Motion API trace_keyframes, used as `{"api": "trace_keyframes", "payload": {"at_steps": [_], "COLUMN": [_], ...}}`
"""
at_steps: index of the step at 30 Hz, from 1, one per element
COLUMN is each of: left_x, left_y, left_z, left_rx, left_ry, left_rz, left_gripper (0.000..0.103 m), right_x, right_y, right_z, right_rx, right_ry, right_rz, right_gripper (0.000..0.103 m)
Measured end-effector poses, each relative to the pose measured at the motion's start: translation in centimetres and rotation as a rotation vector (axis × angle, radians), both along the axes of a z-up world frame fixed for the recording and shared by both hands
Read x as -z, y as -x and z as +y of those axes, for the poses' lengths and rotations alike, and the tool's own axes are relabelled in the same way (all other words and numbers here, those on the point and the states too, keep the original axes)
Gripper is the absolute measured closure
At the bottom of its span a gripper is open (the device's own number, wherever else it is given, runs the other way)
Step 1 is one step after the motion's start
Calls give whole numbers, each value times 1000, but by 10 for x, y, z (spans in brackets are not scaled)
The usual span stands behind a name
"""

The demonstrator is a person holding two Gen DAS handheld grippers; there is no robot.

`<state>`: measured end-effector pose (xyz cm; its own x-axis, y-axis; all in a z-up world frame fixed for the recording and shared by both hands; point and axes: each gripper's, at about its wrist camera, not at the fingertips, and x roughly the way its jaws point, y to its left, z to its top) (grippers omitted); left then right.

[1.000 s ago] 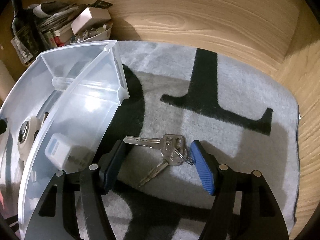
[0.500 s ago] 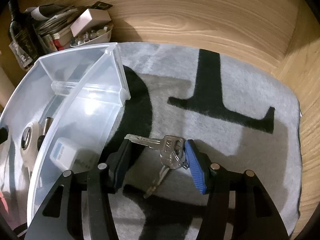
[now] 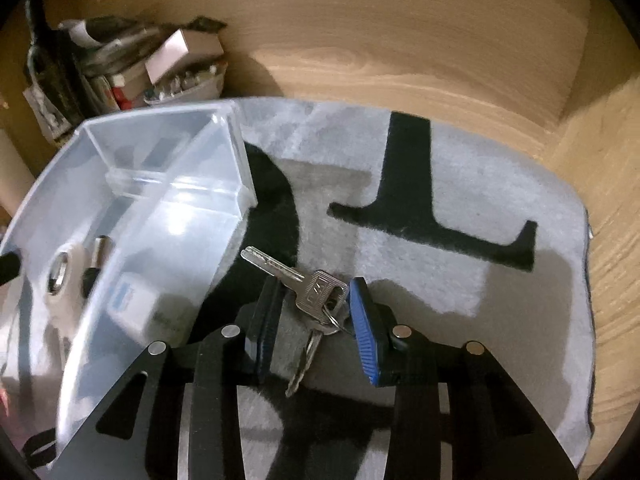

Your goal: Organize rigid objects

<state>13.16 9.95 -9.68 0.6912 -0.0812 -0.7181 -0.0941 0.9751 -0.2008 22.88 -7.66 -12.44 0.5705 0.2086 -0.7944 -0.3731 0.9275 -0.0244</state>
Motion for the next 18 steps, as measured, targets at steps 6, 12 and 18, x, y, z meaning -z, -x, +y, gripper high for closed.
{"api": "trace_keyframes", "payload": {"at_steps": [6, 12, 18], "left_x": [0, 1, 0], "left_y": [0, 0, -1], "left_z": [-1, 0, 0], "left_rx": [-2, -5, -6], "left_ry": [-1, 5, 5], "left_rz": [-3, -4, -4], "left_gripper": [93, 93, 93], "right_x": [-36, -69, -53], "right_y": [18, 34, 35], "right_z": [-6, -6, -6], "right_rx": [-6, -31, -39], "right_ry": [-38, -42, -13], "right_rz": [-64, -170, -111], "right_gripper": [103, 103, 95]}}
